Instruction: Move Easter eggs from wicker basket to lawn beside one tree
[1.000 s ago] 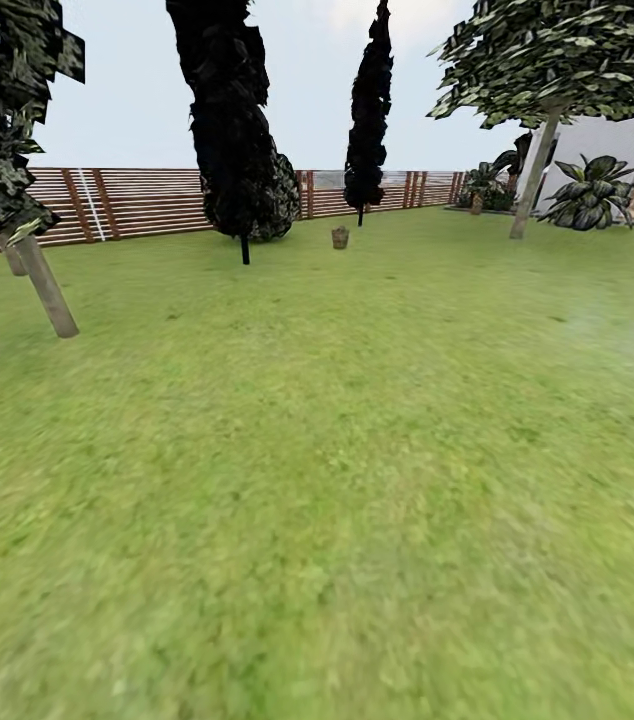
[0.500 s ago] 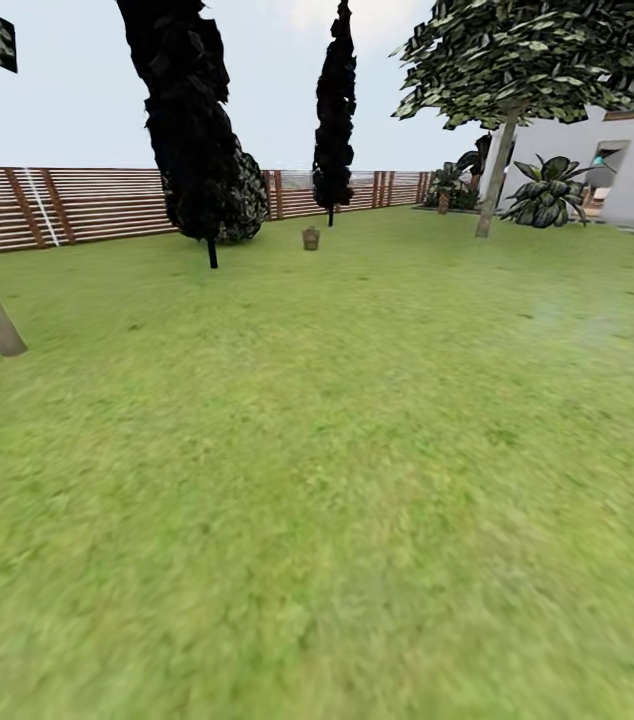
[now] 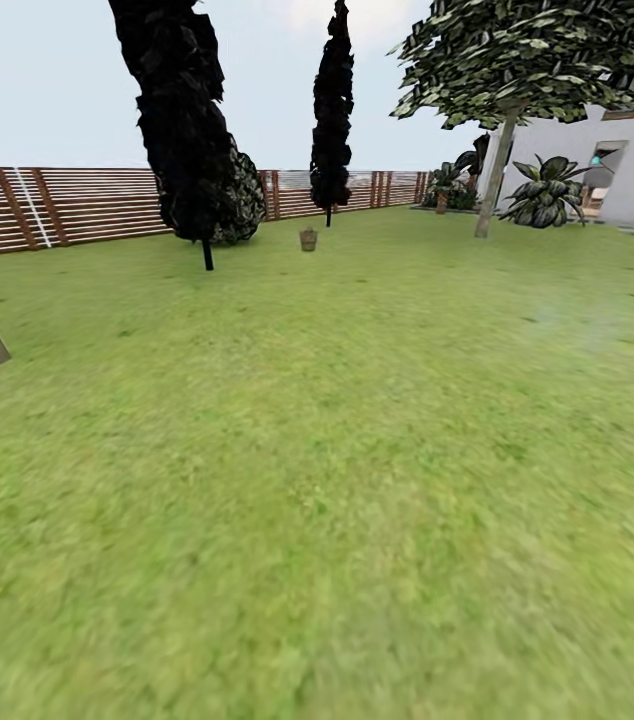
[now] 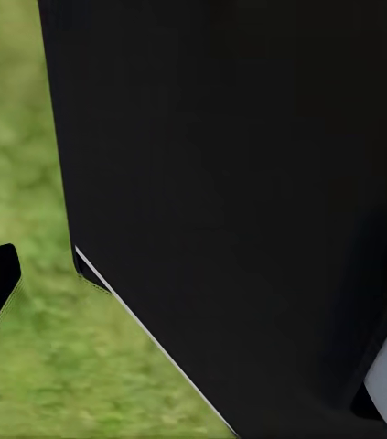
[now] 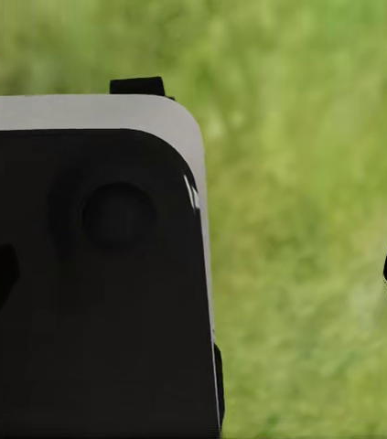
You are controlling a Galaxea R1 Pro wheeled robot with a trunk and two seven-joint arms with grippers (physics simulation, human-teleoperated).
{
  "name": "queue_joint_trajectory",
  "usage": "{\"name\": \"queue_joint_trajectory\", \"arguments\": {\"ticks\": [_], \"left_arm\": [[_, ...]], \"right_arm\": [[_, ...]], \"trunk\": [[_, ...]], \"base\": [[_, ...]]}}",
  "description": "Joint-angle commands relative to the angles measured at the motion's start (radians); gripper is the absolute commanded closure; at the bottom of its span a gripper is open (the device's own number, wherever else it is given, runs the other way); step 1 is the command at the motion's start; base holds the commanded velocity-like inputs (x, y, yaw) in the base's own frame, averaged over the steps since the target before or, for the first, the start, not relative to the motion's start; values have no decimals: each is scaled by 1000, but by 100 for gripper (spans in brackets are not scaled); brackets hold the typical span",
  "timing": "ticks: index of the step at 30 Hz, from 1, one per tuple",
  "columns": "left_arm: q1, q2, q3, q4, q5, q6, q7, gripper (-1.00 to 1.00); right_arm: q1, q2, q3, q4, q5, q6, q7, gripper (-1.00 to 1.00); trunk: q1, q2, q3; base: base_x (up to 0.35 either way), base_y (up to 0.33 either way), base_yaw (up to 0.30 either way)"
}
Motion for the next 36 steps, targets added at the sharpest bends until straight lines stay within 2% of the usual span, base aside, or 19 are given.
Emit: {"name": "queue_joint_trajectory", "arguments": {"ticks": [1,36], "left_arm": [[1,0,0,-2,3,-1,-1,-100],[1,0,-1,-1,2,2,1,-100]], "right_arm": [[0,0,-5,2,-1,-5,0,-100],[0,3,-4,2,2,-5,0,-100]], "trunk": [[1,0,-1],[1,0,-1]], "base": [[341,0,0],[341,0,0]]}}
